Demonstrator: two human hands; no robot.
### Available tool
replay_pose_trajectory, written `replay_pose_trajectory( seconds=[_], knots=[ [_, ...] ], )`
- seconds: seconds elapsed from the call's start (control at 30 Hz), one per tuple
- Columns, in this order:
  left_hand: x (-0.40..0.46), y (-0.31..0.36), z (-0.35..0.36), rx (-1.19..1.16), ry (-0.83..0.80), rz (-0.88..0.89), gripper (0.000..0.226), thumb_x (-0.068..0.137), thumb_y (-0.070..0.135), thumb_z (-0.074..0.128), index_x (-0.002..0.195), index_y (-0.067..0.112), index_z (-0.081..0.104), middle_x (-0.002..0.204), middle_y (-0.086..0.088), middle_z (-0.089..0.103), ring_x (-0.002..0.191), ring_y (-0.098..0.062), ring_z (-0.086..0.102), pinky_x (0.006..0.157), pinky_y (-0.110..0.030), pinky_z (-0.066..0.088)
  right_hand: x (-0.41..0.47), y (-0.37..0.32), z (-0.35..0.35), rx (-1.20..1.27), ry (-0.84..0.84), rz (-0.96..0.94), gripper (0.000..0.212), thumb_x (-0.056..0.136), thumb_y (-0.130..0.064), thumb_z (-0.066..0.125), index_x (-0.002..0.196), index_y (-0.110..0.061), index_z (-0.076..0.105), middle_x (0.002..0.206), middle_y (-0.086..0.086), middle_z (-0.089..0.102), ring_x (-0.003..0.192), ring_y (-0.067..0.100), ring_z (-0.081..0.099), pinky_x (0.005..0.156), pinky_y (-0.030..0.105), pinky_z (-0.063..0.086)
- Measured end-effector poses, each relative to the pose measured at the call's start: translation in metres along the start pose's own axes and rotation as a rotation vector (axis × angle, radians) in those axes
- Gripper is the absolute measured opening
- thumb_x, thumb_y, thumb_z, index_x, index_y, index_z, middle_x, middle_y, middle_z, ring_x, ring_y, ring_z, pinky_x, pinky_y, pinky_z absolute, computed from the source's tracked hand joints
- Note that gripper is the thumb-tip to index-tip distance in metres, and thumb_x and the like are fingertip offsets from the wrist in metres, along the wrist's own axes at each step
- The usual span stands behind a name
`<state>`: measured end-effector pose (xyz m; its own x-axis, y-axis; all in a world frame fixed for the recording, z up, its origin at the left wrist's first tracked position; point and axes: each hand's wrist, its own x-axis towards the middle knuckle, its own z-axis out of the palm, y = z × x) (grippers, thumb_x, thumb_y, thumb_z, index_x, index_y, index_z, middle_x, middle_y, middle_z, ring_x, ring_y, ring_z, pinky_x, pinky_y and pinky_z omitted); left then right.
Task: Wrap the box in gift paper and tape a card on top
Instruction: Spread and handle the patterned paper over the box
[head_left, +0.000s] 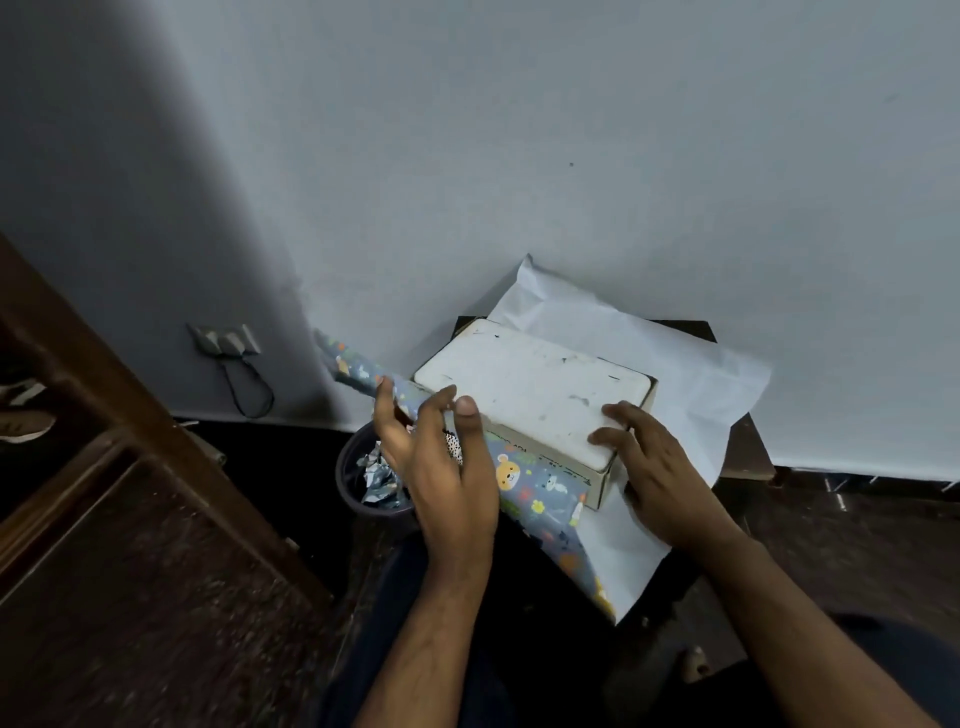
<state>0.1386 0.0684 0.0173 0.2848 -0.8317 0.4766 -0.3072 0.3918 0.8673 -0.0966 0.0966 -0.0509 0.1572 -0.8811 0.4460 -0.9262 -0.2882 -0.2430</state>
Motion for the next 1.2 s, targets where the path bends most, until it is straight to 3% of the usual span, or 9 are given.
replay_pose_trajectory(
  seconds=[0.23, 0.3, 0.37, 0.47, 0.57, 0.67, 0.9, 1.07, 1.2],
  knots=[
    [0.010, 0.015, -0.012, -0.094, 0.139, -0.159, 0.051, 0.096, 0.019, 0.069, 0.144, 0.017, 0.050, 0.154, -0.011, 0.026, 0.118, 0.020, 0.042, 0.091, 0.003, 0.033, 0.011, -0.027, -0.010, 0.298, 0.319, 0.294, 0.032, 0.093, 0.004, 0.058, 0.114, -0.019, 0.064, 0.129, 0.000, 0.048, 0.124, 0.017, 0.045, 0.099, 0.036, 0.045],
    [0.011, 0.016, -0.012, -0.105, 0.159, -0.216, 0.065, 0.091, 0.014, 0.074, 0.148, 0.024, 0.045, 0.149, -0.010, 0.029, 0.106, 0.000, 0.056, 0.086, 0.001, 0.036, 0.012, -0.039, -0.007, 0.462, 0.372, 0.519, 0.033, 0.100, -0.024, 0.061, 0.132, -0.020, 0.053, 0.134, -0.001, 0.040, 0.126, 0.015, 0.046, 0.101, 0.037, 0.046],
    [0.012, 0.017, -0.011, -0.088, 0.166, -0.250, 0.077, 0.086, 0.006, 0.074, 0.152, 0.024, 0.039, 0.145, -0.009, 0.030, 0.098, -0.017, 0.060, 0.081, 0.002, 0.037, 0.014, -0.048, -0.005, 0.706, 0.312, 0.815, 0.062, 0.095, -0.053, 0.059, 0.145, -0.023, 0.038, 0.146, 0.003, 0.034, 0.131, 0.018, 0.045, 0.105, 0.039, 0.044],
    [0.013, 0.020, -0.010, -0.111, 0.173, -0.348, 0.084, 0.085, 0.002, 0.069, 0.156, 0.018, 0.027, 0.144, -0.013, 0.029, 0.093, -0.013, 0.058, 0.072, 0.001, 0.040, 0.015, -0.050, -0.005, 0.970, 0.252, 1.083, 0.092, 0.079, -0.074, 0.059, 0.150, -0.023, 0.030, 0.150, 0.009, 0.036, 0.131, 0.028, 0.049, 0.098, 0.048, 0.053],
    [0.020, 0.015, -0.014, -0.124, 0.174, -0.480, 0.086, 0.083, 0.011, 0.069, 0.153, 0.021, 0.022, 0.137, -0.007, 0.026, 0.098, -0.019, 0.058, 0.090, -0.022, 0.052, 0.018, -0.054, -0.010, 1.154, 0.201, 1.166, 0.097, 0.075, -0.070, 0.069, 0.150, -0.029, 0.023, 0.140, 0.009, 0.046, 0.115, 0.030, 0.061, 0.074, 0.041, 0.060],
    [0.031, 0.002, -0.026, -0.117, 0.211, -0.596, 0.083, 0.069, 0.024, 0.064, 0.145, 0.022, 0.030, 0.131, -0.009, 0.033, 0.114, -0.032, 0.053, 0.098, -0.044, 0.053, 0.018, -0.057, -0.006, 1.279, 0.096, 1.253, 0.086, 0.088, -0.051, 0.072, 0.151, -0.030, 0.017, 0.111, 0.006, 0.061, 0.104, 0.030, 0.065, 0.087, 0.047, 0.057],
    [0.036, -0.023, -0.053, -0.281, 0.191, -0.760, 0.050, 0.087, -0.009, 0.055, 0.135, 0.000, 0.044, 0.122, -0.020, 0.064, 0.082, -0.019, 0.063, 0.051, -0.019, 0.051, 0.017, -0.063, -0.003, 1.336, -0.042, 1.257, 0.054, 0.090, -0.040, 0.068, 0.128, -0.007, 0.051, 0.085, 0.009, 0.061, 0.083, 0.027, 0.051, 0.063, 0.033, 0.053],
    [0.035, -0.024, -0.064, -0.247, 0.169, -0.737, 0.048, 0.090, -0.013, 0.043, 0.135, 0.003, 0.039, 0.105, -0.003, 0.059, 0.081, -0.009, 0.058, 0.050, -0.012, 0.049, 0.007, -0.078, -0.001, 1.401, -0.148, 1.220, 0.050, 0.081, -0.041, 0.073, 0.115, -0.007, 0.056, 0.094, 0.015, 0.050, 0.088, 0.031, 0.044, 0.061, 0.035, 0.053],
    [0.034, -0.028, -0.074, -0.214, 0.135, -0.740, 0.031, 0.086, -0.011, 0.048, 0.115, 0.000, 0.054, 0.102, -0.014, 0.067, 0.079, -0.019, 0.063, 0.047, -0.015, 0.047, -0.003, -0.088, -0.001, 1.397, -0.131, 1.210, 0.063, 0.074, -0.041, 0.076, 0.122, -0.007, 0.054, 0.095, 0.014, 0.048, 0.088, 0.031, 0.044, 0.062, 0.037, 0.055]
  ],
)
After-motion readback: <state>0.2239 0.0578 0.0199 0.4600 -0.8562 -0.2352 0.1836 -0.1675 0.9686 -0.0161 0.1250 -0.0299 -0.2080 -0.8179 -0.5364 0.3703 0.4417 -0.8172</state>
